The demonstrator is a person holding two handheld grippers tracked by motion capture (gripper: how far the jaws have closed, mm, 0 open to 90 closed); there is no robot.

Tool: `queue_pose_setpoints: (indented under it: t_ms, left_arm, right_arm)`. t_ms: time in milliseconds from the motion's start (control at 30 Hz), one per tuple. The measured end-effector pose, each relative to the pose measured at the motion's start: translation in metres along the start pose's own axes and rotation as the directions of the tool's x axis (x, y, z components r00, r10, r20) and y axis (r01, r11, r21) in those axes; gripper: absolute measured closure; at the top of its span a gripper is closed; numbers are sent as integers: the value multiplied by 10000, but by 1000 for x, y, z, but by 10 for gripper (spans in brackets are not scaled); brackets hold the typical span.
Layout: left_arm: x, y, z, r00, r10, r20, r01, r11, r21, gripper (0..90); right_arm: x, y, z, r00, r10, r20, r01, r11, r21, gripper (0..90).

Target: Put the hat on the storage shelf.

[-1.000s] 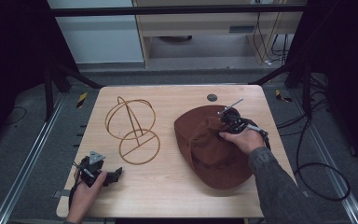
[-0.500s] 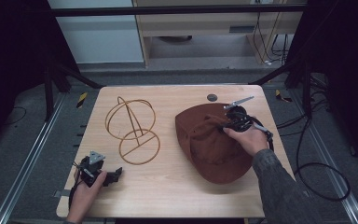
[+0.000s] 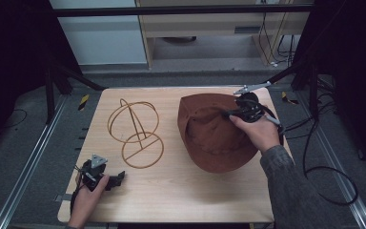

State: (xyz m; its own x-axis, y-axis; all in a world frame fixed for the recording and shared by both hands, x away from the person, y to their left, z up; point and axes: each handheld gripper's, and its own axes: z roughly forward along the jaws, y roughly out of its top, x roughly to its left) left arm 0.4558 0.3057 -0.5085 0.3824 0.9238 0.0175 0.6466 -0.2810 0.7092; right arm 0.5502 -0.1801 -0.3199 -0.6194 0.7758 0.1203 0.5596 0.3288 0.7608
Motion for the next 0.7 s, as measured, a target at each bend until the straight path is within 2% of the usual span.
queue_pose_setpoints:
  t_ms: [133, 167, 367, 700]
  left_arm:
    - [0, 0, 0, 10000, -21, 4, 21, 10000, -18, 0]
    - [0, 0, 0, 10000, -19, 1, 19, 10000, -20, 0]
    - [0, 0, 0, 10000, 8, -3, -8, 10000, -19, 0]
    - [0, 0, 0, 10000, 5, 0, -5, 10000, -11, 0]
  right_arm:
    - [5, 12, -8, 9999, -143, -25, 143, 9995, -287, 895]
    - [10, 20, -14, 9997, -246, -41, 243, 9986, -474, 895]
    - [22, 36, -24, 9988, -470, -151, 455, 9953, -849, 895]
    - [54, 64, -42, 9941, -974, -485, 888, 9837, -1562, 894]
